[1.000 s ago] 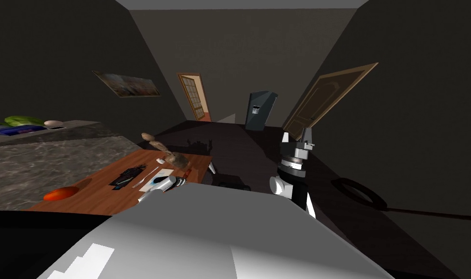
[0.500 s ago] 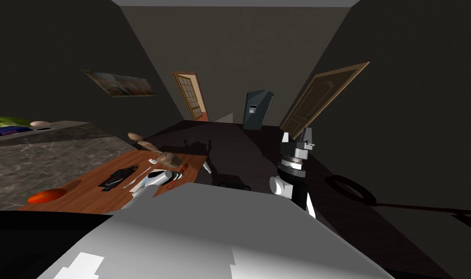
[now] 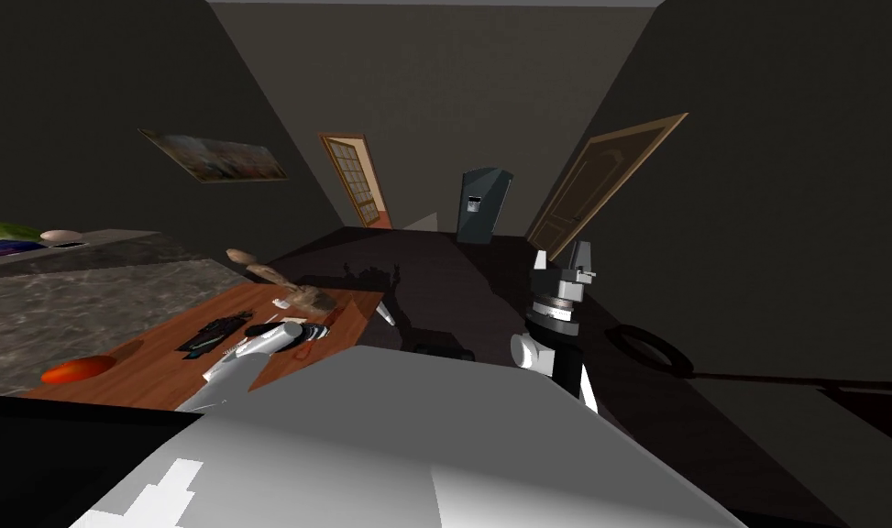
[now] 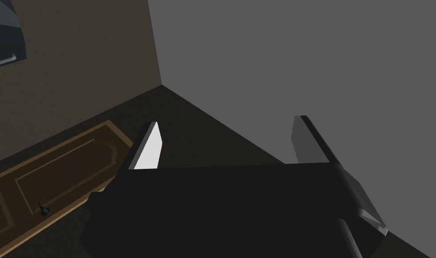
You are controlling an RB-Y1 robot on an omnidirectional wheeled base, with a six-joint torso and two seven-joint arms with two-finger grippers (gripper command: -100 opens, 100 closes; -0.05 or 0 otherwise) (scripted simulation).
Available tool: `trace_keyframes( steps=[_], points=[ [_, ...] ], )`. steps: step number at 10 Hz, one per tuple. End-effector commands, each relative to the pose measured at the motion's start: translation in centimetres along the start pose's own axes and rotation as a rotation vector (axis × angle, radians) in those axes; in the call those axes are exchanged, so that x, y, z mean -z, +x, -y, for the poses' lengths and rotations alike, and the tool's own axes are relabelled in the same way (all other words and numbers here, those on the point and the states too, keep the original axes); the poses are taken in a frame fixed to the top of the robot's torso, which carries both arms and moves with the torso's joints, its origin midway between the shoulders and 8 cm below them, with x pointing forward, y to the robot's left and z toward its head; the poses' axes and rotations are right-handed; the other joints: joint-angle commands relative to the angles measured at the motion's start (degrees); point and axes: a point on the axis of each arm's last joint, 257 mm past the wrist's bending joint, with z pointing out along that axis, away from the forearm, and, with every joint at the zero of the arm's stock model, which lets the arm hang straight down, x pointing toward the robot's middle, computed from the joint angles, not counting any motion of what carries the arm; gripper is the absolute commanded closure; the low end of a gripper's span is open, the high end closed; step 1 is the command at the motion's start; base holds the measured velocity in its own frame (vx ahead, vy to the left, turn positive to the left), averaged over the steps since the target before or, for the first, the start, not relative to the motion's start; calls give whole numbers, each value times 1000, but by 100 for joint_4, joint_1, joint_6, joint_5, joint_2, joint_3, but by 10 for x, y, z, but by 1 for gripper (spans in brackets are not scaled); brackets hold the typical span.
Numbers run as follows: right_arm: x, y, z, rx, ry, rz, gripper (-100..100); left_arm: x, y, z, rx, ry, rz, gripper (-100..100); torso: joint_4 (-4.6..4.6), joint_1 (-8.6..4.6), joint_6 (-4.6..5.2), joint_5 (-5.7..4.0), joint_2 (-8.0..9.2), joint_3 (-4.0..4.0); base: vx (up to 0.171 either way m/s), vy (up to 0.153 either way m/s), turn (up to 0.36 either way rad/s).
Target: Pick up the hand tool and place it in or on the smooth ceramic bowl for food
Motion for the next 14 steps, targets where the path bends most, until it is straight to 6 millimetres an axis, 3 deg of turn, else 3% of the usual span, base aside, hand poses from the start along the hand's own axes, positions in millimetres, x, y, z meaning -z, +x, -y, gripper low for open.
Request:
trace_keyframes(
  steps=[1, 4, 9, 10, 11, 14],
  points=[
    [0, 0, 0, 0, 0, 0, 0, 5, -8, 7, 28, -12, 17, 100, 0, 0, 0, 0, 0, 0, -70, -40, 4],
    [0, 0, 0, 0, 0, 0, 0, 17, -35, 8, 67, -52, 69, 100, 2, 44, -10, 14, 11, 7, -96, -15, 6],
    [0, 0, 0, 0, 0, 0, 0, 28, -88, -20, 103, -141, 174, 100, 3, 55, -10, 21, 6, 5, -83, 5, 13],
    [0, 0, 0, 0, 0, 0, 0, 28, -88, -20, 103, -141, 174, 100, 4, 62, -9, 21, 7, 5, -64, 14, 9],
    [0, 0, 0, 0, 0, 0, 0, 32, -106, -35, 113, -180, 212, 100, 5, 58, -5, 19, 0, 3, -78, 25, 8],
    [0, 0, 0, 0, 0, 0, 0, 39, -130, -60, 126, -245, 265, 100, 6, 57, -14, 21, 24, 14, -115, 19, 26]
  ],
)
